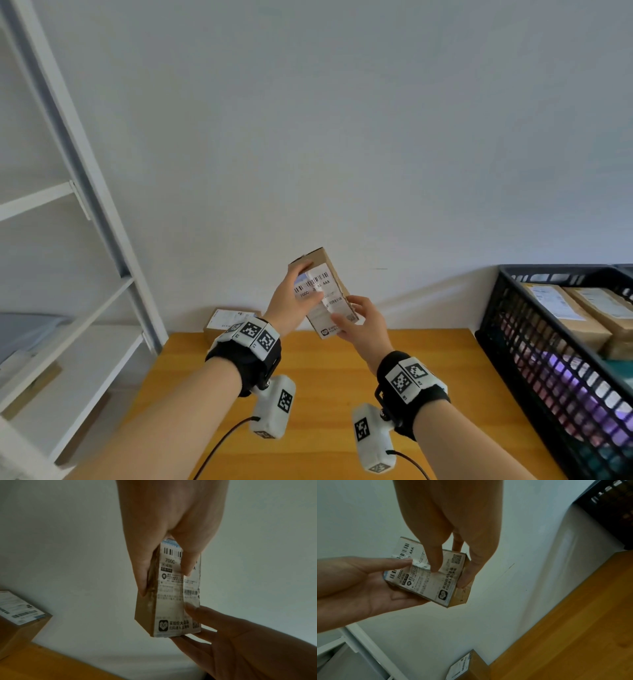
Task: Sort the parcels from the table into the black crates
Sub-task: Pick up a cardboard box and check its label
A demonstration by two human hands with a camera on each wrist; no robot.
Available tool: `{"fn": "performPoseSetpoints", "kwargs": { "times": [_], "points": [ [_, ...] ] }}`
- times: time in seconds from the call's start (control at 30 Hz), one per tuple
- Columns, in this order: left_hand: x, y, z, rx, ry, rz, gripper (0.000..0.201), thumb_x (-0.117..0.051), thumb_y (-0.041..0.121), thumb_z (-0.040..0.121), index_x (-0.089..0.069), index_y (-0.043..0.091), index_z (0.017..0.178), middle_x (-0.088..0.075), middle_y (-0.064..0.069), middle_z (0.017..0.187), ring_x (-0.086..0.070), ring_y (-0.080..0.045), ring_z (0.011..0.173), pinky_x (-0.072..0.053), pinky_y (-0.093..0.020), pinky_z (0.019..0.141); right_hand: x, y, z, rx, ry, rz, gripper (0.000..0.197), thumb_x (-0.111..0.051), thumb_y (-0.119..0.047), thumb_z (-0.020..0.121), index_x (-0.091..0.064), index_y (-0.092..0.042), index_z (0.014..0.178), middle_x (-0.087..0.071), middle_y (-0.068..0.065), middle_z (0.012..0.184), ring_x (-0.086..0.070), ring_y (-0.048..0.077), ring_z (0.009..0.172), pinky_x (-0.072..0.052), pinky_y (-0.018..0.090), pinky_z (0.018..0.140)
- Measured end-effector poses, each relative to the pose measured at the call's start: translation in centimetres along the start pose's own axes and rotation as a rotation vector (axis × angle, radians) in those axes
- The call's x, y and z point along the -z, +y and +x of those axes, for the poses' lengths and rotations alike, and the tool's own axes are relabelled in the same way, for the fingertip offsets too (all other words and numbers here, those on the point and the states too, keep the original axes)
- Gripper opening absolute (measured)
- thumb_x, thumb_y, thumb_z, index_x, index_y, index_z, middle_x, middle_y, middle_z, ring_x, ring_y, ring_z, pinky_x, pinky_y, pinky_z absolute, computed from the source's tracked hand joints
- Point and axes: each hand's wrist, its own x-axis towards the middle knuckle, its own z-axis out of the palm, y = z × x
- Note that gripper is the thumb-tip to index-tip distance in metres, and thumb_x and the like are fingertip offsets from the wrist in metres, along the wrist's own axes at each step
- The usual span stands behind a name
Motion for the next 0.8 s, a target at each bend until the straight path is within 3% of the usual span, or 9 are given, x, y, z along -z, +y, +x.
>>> {"fn": "performPoseSetpoints", "kwargs": {
  "times": [0.17,0.27,0.4,0.47,0.5,0.53,0.6,0.7,0.8],
  "points": [
    [0.4,0.9,0.1,-0.029,-0.052,0.009,0.064,-0.063,0.008,0.088,-0.033,0.034,0.138,-0.055,-0.003,0.128,-0.063,-0.013,0.101,-0.057,-0.032,0.08,-0.6,-1.0,-0.7,0.016,-0.067,0.001,0.049,-0.064,-0.005,0.088,-0.045,-0.025,0.129,-0.056,-0.002,0.109,-0.065,0.018,0.093,-0.06,0.029,0.069],
    [0.8,1.4,-0.1,-0.041,-0.079,-0.023,0.086,-0.059,0.004,0.09,-0.008,0.043,0.147,-0.05,0.002,0.128,-0.06,-0.006,0.101,-0.057,-0.023,0.074,-1.1,-1.4,-0.6,0.033,-0.058,-0.024,0.053,-0.063,-0.004,0.088,-0.044,-0.025,0.133,-0.054,0.0,0.109,-0.064,0.015,0.093,-0.059,0.025,0.068],
    [1.3,1.6,-0.6,-0.038,-0.046,-0.063,0.107,-0.061,0.005,0.09,0.022,0.056,0.134,-0.052,0.003,0.127,-0.06,-0.003,0.101,-0.056,-0.018,0.073,-1.7,-1.9,-0.5,0.082,-0.025,-0.124,0.049,-0.059,-0.008,0.092,-0.042,-0.028,0.134,-0.055,-0.006,0.106,-0.057,0.004,0.098,-0.051,0.012,0.066],
    [1.5,1.3,-0.9,-0.037,-0.017,-0.085,0.111,-0.063,0.006,0.088,0.027,0.055,0.131,-0.052,0.007,0.125,-0.057,-0.002,0.103,-0.054,-0.017,0.075,-2.0,-2.2,-0.5,0.103,-0.005,-0.161,0.046,-0.056,-0.01,0.093,-0.044,-0.027,0.134,-0.057,-0.004,0.114,-0.056,0.004,0.1,-0.048,0.01,0.072],
    [1.6,1.1,-0.9,-0.031,-0.005,-0.092,0.112,-0.065,0.007,0.087,0.027,0.053,0.133,-0.051,0.008,0.125,-0.056,-0.003,0.105,-0.054,-0.022,0.08,-2.1,-2.3,-0.4,0.11,0.003,-0.17,0.044,-0.056,-0.01,0.094,-0.046,-0.025,0.134,-0.058,-0.001,0.119,-0.057,0.009,0.106,-0.049,0.015,0.081],
    [1.8,0.8,-1.0,-0.016,0.003,-0.097,0.114,-0.066,0.007,0.086,0.026,0.05,0.136,-0.051,0.008,0.126,-0.056,-0.005,0.106,-0.053,-0.029,0.087,-2.2,-2.3,-0.3,0.112,0.003,-0.173,0.044,-0.055,-0.009,0.094,-0.048,-0.022,0.134,-0.059,0.0,0.122,-0.057,0.015,0.112,-0.049,0.022,0.087],
    [2.0,0.3,-1.1,0.039,0.018,-0.113,0.109,-0.07,0.007,0.083,0.013,0.038,0.147,-0.055,0.003,0.126,-0.058,-0.01,0.108,-0.051,-0.039,0.093,-2.5,-2.5,-0.3,0.123,-0.017,-0.17,0.043,-0.053,-0.004,0.094,-0.05,-0.018,0.134,-0.061,-0.002,0.12,-0.057,0.017,0.116,-0.049,0.023,0.087],
    [2.5,-0.1,-1.2,0.089,0.023,-0.143,0.08,-0.07,0.002,0.081,-0.022,0.02,0.144,-0.059,-0.007,0.126,-0.059,-0.017,0.112,-0.054,-0.03,0.084,-2.8,-3.0,-0.4,0.12,-0.033,-0.166,0.046,-0.049,0.0,0.095,-0.046,-0.016,0.138,-0.061,0.001,0.12,-0.058,0.013,0.11,-0.052,0.015,0.076],
    [3.0,-0.3,-1.2,0.079,-0.019,-0.111,0.063,-0.065,-0.003,0.083,-0.036,0.015,0.137,-0.06,-0.008,0.126,-0.065,-0.011,0.093,-0.054,-0.019,0.069,-2.8,-3.2,-0.6,0.133,-0.035,-0.171,0.057,-0.047,0.003,0.094,-0.036,-0.026,0.142,-0.059,0.001,0.119,-0.055,0.011,0.111,-0.053,0.013,0.07]
  ]
}}
